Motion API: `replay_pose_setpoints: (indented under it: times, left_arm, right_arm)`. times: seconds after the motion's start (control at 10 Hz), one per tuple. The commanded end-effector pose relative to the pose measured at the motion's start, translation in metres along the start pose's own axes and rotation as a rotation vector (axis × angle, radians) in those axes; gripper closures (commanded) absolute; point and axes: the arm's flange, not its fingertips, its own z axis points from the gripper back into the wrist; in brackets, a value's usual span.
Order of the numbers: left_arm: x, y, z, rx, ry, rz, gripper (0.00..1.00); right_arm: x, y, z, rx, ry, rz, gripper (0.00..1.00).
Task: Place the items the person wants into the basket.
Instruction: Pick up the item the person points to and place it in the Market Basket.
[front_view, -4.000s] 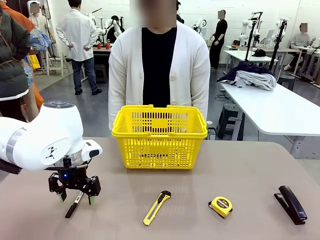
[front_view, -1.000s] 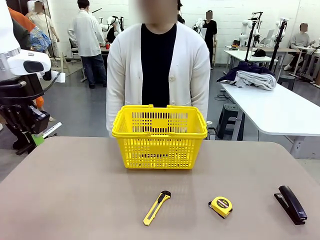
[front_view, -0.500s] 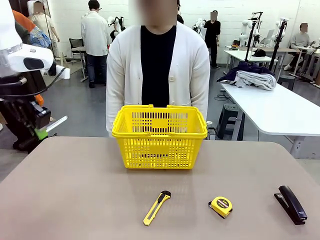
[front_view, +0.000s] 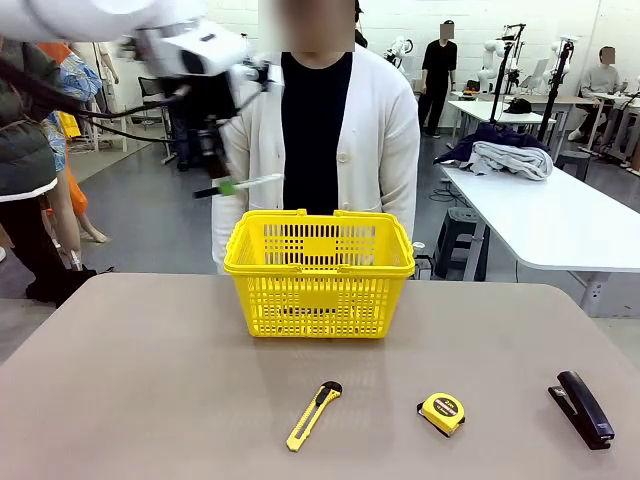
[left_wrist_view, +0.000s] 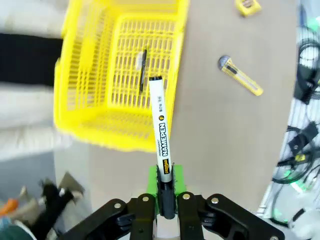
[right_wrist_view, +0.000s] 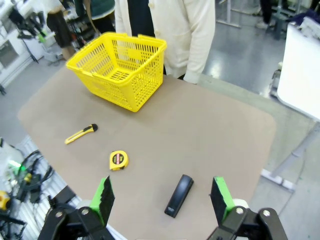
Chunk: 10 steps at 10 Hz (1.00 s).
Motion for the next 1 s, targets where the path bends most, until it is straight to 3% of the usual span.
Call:
replay_pose_setpoints:
  times: [0.0,0.2,0.4,0.6,0.9]
  left_arm:
    - [0.04,0.041,-0.006,-0.066,0.06,-0.176,0.86]
    - [0.092,0.064,-0.046,-0.065,0.128,-0.252,0.86]
    - [0.118,0.08,-0.084,-0.072,0.173,-0.282,0.86]
    - [0.117,0.092,-0.119,-0.065,0.196,-0.241,0.86]
    - [0.087,0.107,-0.159,-0.071,0.157,-0.157,0.86]
  right_arm:
    - [0.0,0.0,-0.002,0.005,-0.006,0.0,0.0]
    - [0.0,0.0,-0.002,0.005,-0.006,0.0,0.0]
    - [0.0,0.0,-0.002,0.005,-0.006,0.0,0.0]
    - [0.0,0.0,-0.002,0.005,-0.006,0.0,0.0]
    - [0.0,0.0,-0.002,0.005,-0.006,0.0,0.0]
